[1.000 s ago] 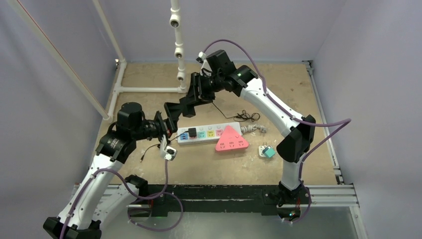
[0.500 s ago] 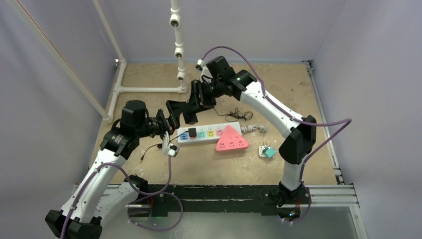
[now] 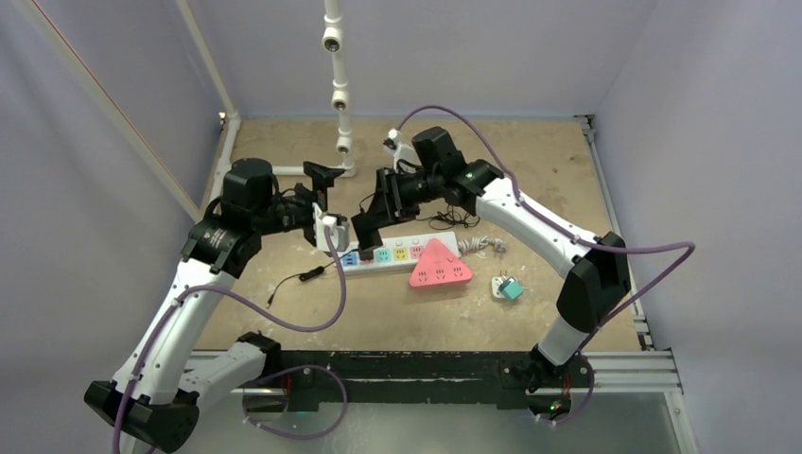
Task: Insert the plug
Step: Pick up the plug from the center of the board.
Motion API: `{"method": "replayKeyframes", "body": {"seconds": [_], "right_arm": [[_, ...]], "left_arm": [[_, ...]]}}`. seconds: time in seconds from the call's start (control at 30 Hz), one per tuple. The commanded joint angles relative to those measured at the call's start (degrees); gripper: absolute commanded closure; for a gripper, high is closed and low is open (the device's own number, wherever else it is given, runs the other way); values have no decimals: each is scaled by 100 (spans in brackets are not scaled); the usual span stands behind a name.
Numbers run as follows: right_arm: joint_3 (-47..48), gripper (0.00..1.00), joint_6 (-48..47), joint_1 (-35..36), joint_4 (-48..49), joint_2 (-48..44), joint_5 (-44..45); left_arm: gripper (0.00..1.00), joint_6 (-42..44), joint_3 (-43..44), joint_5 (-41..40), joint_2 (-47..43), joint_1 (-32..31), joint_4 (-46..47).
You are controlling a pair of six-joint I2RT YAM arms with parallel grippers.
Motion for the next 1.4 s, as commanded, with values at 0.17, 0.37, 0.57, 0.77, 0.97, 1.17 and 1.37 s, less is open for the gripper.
{"method": "replayKeyframes", "body": {"seconds": [0.17,0.37,0.57,0.77,0.97,1.17,1.37], "right_arm": [[-773,95,1174,-637,2504,-704,-858],[-870,95,1305,-634,2795,-654,-932],[-991,95,1442,-640,2894,-724,-907],[-1071,95,1477,-655,2946,-710,-938],[-1108,95,1499,-662,2967,-664,-1001],[-1325,95,1510,-781,2987,-814,-1011],[-1419,95,1473,-839,2943,-870,-1040]], "left_arm": [[1,-3058,72,743,-127,19,118],[1,-3998,42,826,239,19,815],[1,-4083,392,749,879,-7,835],[1,-3420,723,642,1191,-398,5],[1,-3329,744,23,1329,-887,181],[1,-2993,864,-348,1460,-957,-218],[1,-3141,712,-858,1342,-957,-93]]}}
